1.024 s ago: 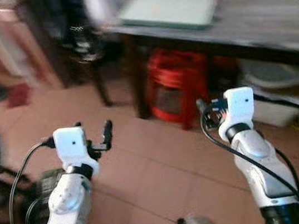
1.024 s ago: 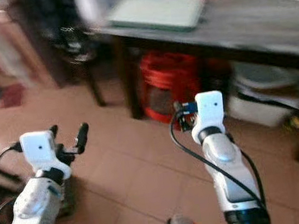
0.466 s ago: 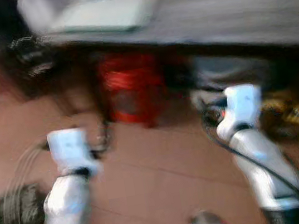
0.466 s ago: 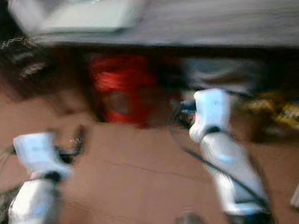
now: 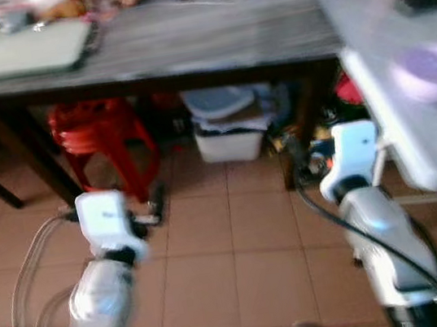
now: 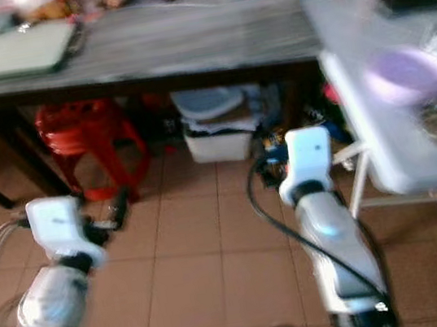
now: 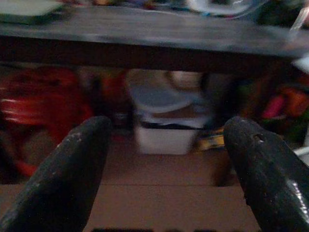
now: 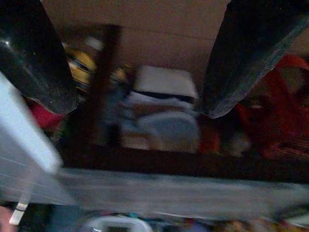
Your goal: Setting the table
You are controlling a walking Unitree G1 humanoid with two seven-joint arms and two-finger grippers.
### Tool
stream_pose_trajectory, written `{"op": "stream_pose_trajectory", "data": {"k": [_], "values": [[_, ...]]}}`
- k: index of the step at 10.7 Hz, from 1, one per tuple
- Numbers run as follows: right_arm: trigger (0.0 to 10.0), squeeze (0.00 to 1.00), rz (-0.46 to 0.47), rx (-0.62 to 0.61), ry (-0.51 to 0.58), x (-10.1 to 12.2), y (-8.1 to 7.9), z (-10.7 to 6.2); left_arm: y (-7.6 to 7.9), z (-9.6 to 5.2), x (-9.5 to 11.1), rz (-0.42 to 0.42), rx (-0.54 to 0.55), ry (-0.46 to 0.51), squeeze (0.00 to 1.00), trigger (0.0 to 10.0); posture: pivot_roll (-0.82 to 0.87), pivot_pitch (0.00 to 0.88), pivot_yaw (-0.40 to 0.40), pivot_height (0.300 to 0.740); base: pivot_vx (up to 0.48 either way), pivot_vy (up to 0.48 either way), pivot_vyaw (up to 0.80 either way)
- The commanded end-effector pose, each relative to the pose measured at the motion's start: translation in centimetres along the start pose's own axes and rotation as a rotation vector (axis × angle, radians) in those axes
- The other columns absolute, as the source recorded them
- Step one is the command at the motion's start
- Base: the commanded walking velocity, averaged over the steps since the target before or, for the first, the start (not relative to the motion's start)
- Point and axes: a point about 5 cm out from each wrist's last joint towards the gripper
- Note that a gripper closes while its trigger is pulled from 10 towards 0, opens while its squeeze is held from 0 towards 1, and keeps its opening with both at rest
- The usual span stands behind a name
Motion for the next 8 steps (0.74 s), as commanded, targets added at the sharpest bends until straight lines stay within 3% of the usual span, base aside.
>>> {"op": "stream_pose_trajectory", "data": {"k": [1,2,3,4,8], "values": [[10.0,1.0,0.007,-0.008,0.033,0.77,0.01,0.17,-0.15,-0.22,0.22,0.011,-0.007,-0.001,0.0,10.0,-0.04,0.096,0.038,0.74,0.0,-0.454,0.0],[10.0,1.0,0.002,-0.004,0.034,0.85,-0.12,0.42,0.19,-0.13,0.26,0.009,-0.024,0.0,0.0,10.0,-0.04,0.105,0.035,0.74,0.0,-0.428,0.0],[10.0,0.31,0.0,0.003,0.041,1.06,-0.21,0.55,0.25,-0.11,0.32,0.016,-0.029,0.002,0.0,10.0,-0.03,0.105,0.036,0.74,0.0,-0.424,0.0],[10.0,0.0,-0.01,0.012,0.05,1.21,-0.22,0.62,0.28,-0.1,0.39,0.018,-0.028,0.004,0.0,10.0,-0.03,0.108,0.038,0.74,0.274,-0.39,0.0],[10.0,0.0,-0.058,0.013,0.056,1.35,-0.44,0.65,0.4,-0.1,0.6,0.021,-0.044,0.007,0.0,10.0,-0.03,0.111,0.04,0.74,0.299,-0.373,0.0]]}}
Point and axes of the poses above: a point about 5 cm out from each wrist's last joint towards the gripper, its own z axis pointing out of the wrist towards the gripper, its own x axis along the axis of the wrist's last joint, y = z × x, and after that the axes turned 5 degrees about -z, right-handed
